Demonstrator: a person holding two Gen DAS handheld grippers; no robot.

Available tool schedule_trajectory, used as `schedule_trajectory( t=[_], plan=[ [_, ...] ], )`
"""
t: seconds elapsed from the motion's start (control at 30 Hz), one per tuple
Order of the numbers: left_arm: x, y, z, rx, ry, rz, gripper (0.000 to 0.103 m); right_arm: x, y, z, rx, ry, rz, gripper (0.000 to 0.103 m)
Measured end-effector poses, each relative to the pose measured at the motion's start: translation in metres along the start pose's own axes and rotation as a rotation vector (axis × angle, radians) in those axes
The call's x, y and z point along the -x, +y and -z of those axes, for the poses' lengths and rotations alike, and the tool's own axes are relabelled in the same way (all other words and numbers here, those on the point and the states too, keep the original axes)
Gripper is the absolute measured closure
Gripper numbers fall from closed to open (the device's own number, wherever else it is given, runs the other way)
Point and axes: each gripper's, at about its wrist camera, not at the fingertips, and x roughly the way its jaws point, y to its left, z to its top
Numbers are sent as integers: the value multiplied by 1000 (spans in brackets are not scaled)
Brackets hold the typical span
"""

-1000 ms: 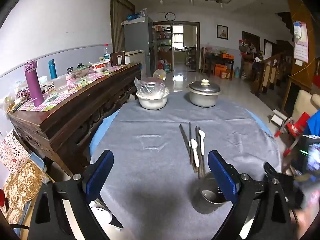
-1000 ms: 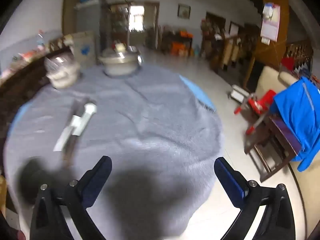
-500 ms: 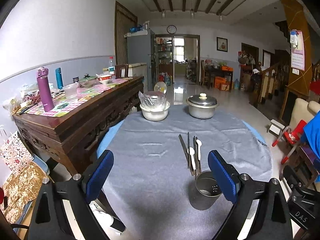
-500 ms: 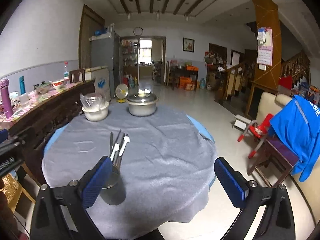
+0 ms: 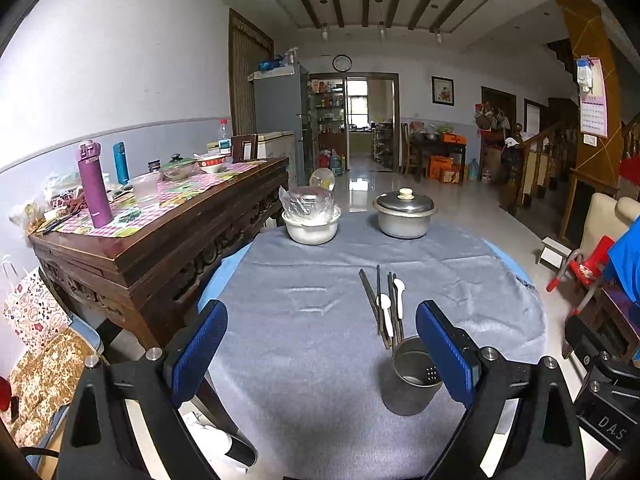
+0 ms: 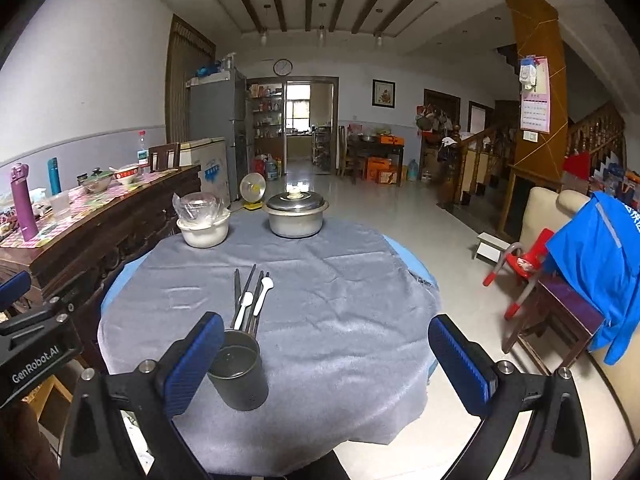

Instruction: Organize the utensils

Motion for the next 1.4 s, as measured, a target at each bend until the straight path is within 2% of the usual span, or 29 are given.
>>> schedule_trajectory(
  t=[1.4],
  plan=[
    [0, 9, 7, 11, 13, 12, 8, -8, 16, 7, 17, 22, -15, 0]
  ],
)
